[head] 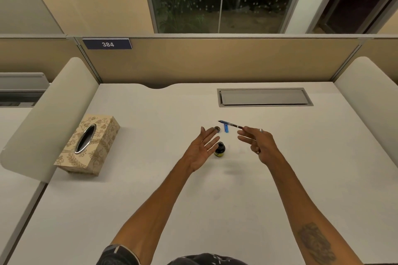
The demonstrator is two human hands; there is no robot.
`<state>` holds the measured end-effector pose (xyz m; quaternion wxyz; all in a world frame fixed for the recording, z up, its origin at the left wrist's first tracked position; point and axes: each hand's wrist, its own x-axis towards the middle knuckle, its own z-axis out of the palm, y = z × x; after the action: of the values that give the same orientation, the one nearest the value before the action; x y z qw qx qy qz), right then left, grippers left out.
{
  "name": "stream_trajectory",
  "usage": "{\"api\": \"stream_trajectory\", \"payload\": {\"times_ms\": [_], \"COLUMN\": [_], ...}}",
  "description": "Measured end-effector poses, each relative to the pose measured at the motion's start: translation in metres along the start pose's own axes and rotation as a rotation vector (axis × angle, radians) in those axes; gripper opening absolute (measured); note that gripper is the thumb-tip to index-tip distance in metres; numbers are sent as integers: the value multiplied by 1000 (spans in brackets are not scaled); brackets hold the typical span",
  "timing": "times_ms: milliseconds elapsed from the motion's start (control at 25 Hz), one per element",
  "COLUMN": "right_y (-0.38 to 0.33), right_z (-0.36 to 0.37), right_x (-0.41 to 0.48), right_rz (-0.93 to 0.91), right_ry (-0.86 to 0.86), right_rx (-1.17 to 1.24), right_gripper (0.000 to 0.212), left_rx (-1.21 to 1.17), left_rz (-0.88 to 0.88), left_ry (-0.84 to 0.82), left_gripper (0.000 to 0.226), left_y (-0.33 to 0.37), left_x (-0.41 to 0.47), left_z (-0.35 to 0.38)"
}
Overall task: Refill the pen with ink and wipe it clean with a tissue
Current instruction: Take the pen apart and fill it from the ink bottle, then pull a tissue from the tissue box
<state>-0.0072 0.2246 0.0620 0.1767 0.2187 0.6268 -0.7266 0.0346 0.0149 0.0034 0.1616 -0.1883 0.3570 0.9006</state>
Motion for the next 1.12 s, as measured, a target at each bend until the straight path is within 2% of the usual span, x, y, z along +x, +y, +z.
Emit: {"api": "stream_trajectory", "payload": {"times_ms": [160, 280, 480, 720, 960, 1120], "right_y": [7, 13, 22, 35, 45, 48], "right_z": [11, 21, 37, 49, 50, 51], "right_x": [0, -1, -7, -13, -15, -15], "right_rz": [89, 128, 192, 263, 291, 276], "right_ry": [-126, -191, -261, -359, -427, -472], "right_rx": [134, 180, 185, 190, 119, 13], "right_gripper": [14, 15, 14, 15, 21, 29], "left_rx": [-54, -20, -9, -5, -70, -43], "left_rz": [17, 82, 190, 277, 340, 386], "left_ry": [-27, 8, 83, 153, 203, 246], "left_gripper": [49, 40, 28, 31, 26, 32], "left_y": [4, 5, 9, 4, -2, -7], "left_x": [-3, -2, -3, -12, -27, -38], "left_z": [5, 8, 6, 1, 3, 1]}}
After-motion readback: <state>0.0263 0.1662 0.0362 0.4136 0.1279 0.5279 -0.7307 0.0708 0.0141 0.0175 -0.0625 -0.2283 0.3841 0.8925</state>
